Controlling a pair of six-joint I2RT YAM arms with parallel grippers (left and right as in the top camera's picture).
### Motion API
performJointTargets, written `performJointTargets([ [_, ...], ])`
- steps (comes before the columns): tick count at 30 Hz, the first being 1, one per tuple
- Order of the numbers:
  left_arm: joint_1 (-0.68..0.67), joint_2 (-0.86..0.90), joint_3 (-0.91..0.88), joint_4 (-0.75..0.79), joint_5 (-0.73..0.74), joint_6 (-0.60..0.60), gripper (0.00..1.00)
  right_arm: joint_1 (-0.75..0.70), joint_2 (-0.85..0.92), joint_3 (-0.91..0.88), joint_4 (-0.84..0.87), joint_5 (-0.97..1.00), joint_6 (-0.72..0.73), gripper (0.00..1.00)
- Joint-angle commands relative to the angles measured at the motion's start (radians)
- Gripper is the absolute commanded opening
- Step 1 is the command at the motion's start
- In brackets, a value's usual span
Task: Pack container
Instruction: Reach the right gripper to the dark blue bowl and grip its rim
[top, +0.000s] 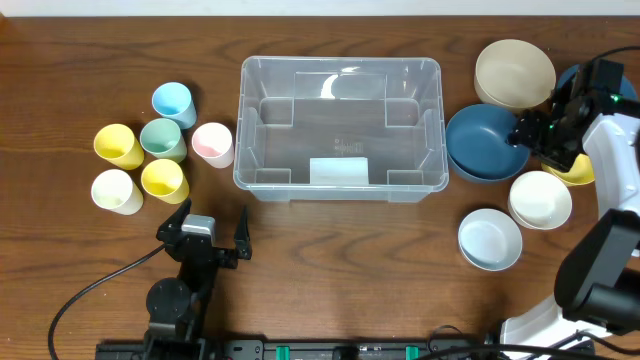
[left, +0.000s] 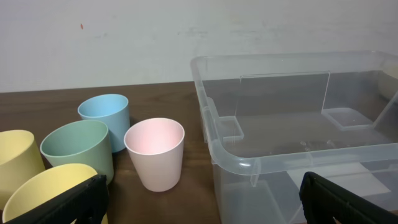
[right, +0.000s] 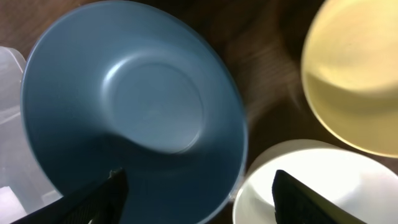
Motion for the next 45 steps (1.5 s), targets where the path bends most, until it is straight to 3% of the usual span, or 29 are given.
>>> performJointTargets([
  [1, 0.006, -0.006, -0.015, -0.037, 0.008, 0.002, 0.98, 0.003, 0.026, -0.005, 0.007, -0.015, 0.007, 0.74],
  [16, 0.006, -0.006, -0.015, -0.037, 0.008, 0.002, 0.98, 0.003, 0.062, -0.084, 0.069, 0.034, 0.008, 0.61],
  [39, 0.006, -0.006, -0.015, -0.037, 0.008, 0.002, 0.98, 0.003, 0.062, -0.143, 0.147, 0.037, 0.008, 0.04],
  [45, 0.006, -0.006, -0.015, -0.037, 0.008, 0.002, 0.98, 0.003, 0.062, -0.143, 0.154, 0.037, 0.007, 0.01],
])
